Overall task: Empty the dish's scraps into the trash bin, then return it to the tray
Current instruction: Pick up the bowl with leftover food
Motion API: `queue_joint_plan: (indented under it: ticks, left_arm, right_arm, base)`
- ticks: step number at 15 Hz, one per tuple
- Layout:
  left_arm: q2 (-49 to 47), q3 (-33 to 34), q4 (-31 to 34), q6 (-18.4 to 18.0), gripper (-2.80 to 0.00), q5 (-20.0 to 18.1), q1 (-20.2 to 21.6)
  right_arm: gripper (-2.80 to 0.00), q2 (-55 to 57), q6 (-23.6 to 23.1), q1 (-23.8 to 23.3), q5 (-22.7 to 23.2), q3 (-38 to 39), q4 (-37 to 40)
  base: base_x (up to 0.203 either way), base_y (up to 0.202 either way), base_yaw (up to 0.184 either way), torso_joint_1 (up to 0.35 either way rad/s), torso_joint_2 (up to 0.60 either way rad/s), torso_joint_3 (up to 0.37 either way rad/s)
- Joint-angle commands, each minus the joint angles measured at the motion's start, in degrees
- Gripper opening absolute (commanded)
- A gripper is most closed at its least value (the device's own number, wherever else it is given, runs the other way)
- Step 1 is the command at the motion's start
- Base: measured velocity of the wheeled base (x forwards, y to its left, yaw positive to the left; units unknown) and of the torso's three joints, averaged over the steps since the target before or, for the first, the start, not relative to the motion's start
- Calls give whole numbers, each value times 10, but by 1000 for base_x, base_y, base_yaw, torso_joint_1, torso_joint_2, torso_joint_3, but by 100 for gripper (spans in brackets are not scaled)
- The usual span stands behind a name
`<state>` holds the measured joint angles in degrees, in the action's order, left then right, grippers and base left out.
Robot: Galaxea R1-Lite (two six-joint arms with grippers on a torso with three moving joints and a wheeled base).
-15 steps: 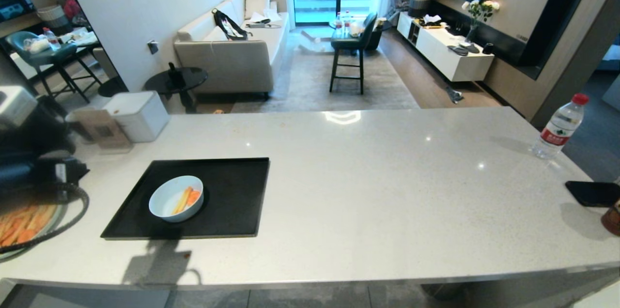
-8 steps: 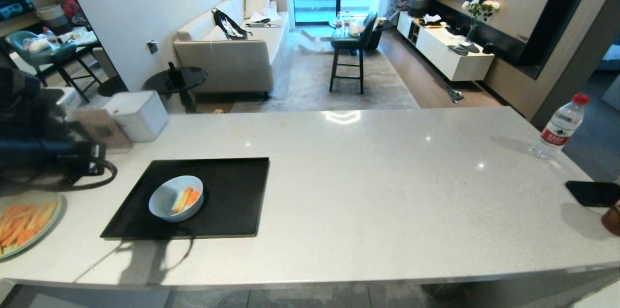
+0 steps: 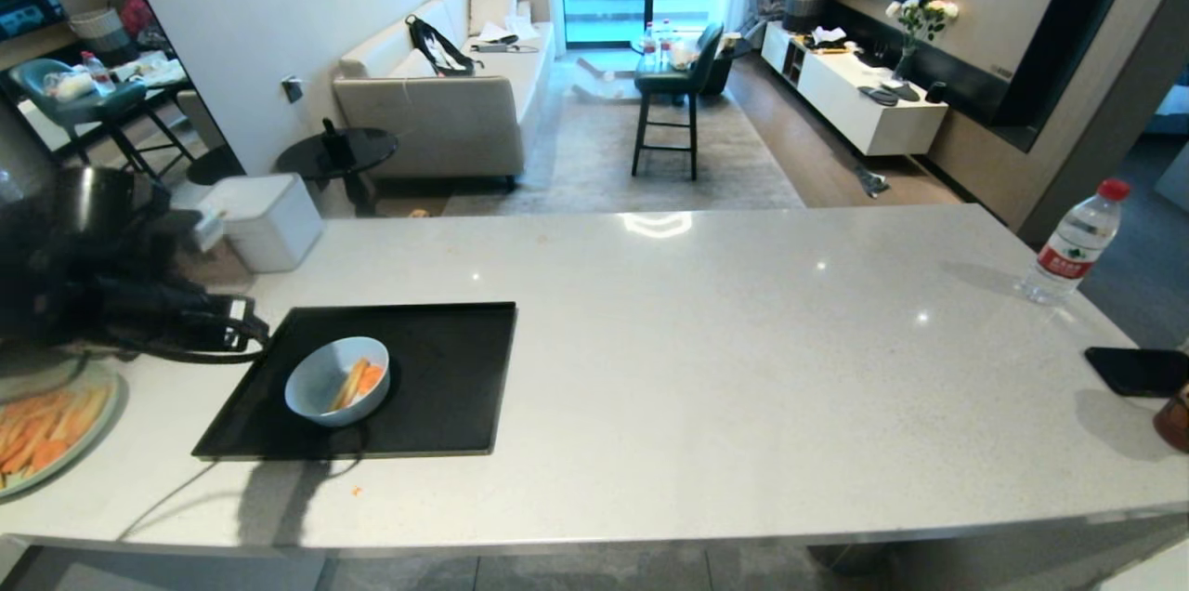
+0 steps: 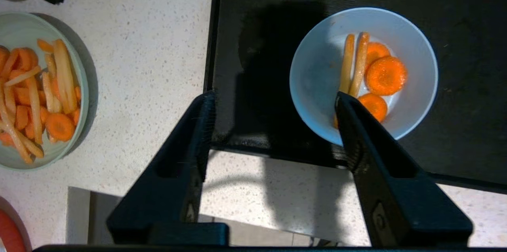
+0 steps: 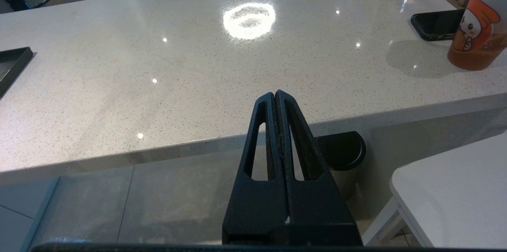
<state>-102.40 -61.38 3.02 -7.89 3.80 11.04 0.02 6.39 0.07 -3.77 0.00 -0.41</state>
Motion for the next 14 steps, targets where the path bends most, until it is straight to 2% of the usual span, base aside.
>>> queue_joint_plan:
  ticks: [1, 3, 4, 14]
  left_arm:
    - [-49, -17, 2, -21, 0, 1, 5]
    - [-68, -20, 2, -53, 0, 1, 17]
    - [-77, -21, 2, -56, 0, 0, 18]
    - [-142, -48, 2, -60, 0, -13, -1]
  right_arm:
    - [-280, 0, 0, 0, 0, 0, 0]
    - [-280, 0, 0, 0, 0, 0, 0]
    - [-280, 0, 0, 0, 0, 0, 0]
    - [-280, 0, 0, 0, 0, 0, 0]
  base:
    - [0, 0, 0, 0, 0, 0]
    - [0, 0, 0, 0, 0, 0]
    - [0, 0, 0, 0, 0, 0]
    - [0, 0, 0, 0, 0, 0]
